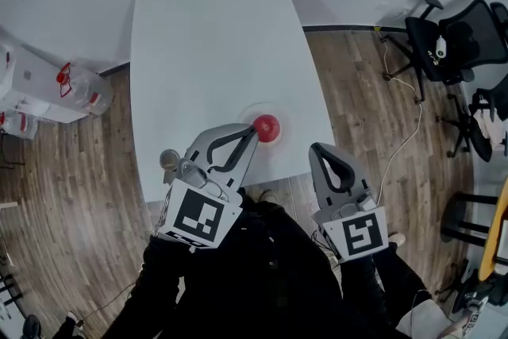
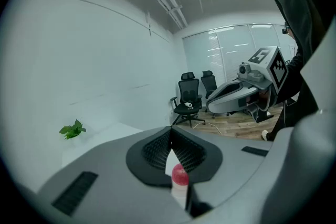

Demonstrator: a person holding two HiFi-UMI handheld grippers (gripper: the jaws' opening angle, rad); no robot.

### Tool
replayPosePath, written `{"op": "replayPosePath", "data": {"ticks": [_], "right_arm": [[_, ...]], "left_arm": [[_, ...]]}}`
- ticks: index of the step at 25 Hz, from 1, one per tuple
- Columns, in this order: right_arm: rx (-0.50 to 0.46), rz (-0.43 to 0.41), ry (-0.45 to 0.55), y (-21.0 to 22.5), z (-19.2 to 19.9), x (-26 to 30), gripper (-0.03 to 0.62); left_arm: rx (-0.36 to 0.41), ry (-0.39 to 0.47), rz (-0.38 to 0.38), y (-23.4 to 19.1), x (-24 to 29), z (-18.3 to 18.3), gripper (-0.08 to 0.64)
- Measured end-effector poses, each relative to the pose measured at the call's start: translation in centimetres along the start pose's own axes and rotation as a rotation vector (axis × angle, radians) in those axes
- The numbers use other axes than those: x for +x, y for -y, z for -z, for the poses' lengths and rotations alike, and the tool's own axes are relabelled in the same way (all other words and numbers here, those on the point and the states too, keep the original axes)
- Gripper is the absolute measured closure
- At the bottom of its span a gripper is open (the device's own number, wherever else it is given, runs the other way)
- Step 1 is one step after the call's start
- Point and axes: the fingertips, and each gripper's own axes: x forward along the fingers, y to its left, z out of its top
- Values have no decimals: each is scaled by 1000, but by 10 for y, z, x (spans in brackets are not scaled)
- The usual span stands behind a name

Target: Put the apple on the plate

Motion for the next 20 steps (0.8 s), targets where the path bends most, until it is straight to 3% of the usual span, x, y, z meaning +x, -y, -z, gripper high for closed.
{"op": "replayPosePath", "data": {"ticks": [20], "right_arm": [[-14,35,7,-8,-2,-22,552]], "left_arm": [[24,32,35,25,-7,-9,546]]}}
